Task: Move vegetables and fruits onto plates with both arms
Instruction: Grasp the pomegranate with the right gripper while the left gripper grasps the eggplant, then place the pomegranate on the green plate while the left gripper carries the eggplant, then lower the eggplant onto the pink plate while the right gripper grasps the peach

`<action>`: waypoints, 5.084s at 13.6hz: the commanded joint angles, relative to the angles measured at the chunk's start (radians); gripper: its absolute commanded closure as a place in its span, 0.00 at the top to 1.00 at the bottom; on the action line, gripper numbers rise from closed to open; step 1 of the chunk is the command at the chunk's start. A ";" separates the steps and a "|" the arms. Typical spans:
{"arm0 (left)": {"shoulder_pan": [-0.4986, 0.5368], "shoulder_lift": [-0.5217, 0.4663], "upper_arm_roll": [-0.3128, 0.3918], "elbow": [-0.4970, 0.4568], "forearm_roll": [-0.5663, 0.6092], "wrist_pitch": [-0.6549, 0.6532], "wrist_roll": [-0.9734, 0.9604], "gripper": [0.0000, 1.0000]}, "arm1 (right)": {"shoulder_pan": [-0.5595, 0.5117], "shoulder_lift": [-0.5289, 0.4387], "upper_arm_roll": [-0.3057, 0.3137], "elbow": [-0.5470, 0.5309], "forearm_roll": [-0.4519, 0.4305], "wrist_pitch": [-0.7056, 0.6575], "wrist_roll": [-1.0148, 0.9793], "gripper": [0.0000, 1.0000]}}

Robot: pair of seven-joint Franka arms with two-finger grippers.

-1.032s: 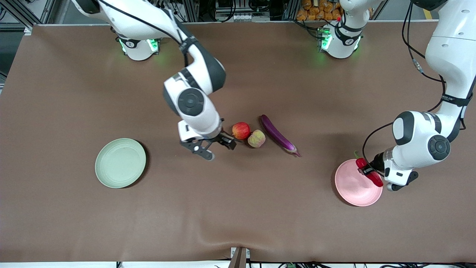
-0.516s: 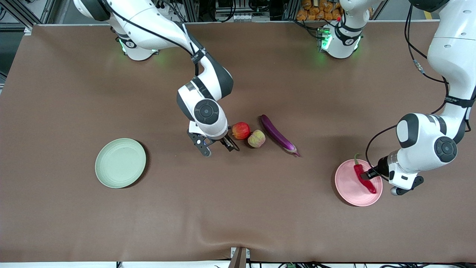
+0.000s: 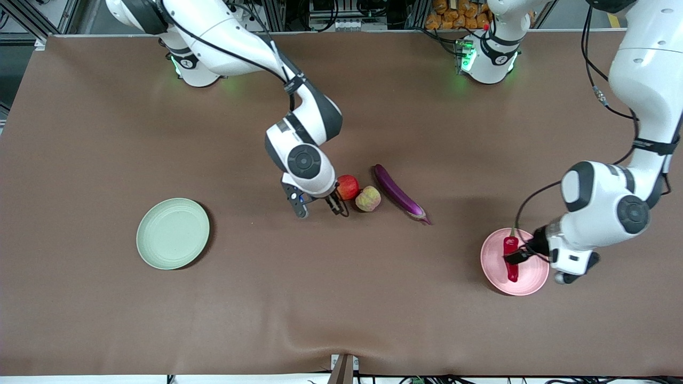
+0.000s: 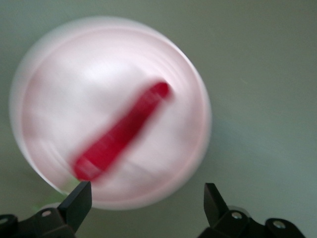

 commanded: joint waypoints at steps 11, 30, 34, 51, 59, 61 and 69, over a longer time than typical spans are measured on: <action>-0.398 -0.032 0.001 -0.230 0.050 0.267 -0.958 1.00 | 0.022 0.043 -0.014 0.030 -0.018 -0.032 -0.055 0.00; -0.453 -0.027 0.000 -0.290 0.124 0.147 -0.975 0.12 | -0.607 -0.117 -0.049 0.020 -0.108 -0.368 -1.530 0.00; -0.438 -0.062 0.001 -0.290 0.179 0.130 -0.966 0.00 | -0.759 -0.114 -0.048 -0.072 -0.102 -0.317 -1.807 0.00; 0.220 -0.162 -0.008 -0.102 0.198 -0.195 0.735 0.00 | -0.548 -0.135 -0.015 0.013 0.067 -0.331 -1.210 1.00; 0.187 -0.047 -0.003 -0.069 0.290 -0.100 0.854 0.00 | -0.244 -0.120 0.028 0.075 0.175 -0.140 -0.549 1.00; 0.182 -0.009 -0.005 -0.047 0.291 -0.100 0.854 0.00 | -0.175 -0.120 0.028 0.083 0.175 -0.073 -0.435 1.00; 0.137 0.034 -0.003 -0.009 0.285 -0.100 0.831 0.11 | -0.020 0.061 0.021 0.158 0.096 0.137 -0.309 1.00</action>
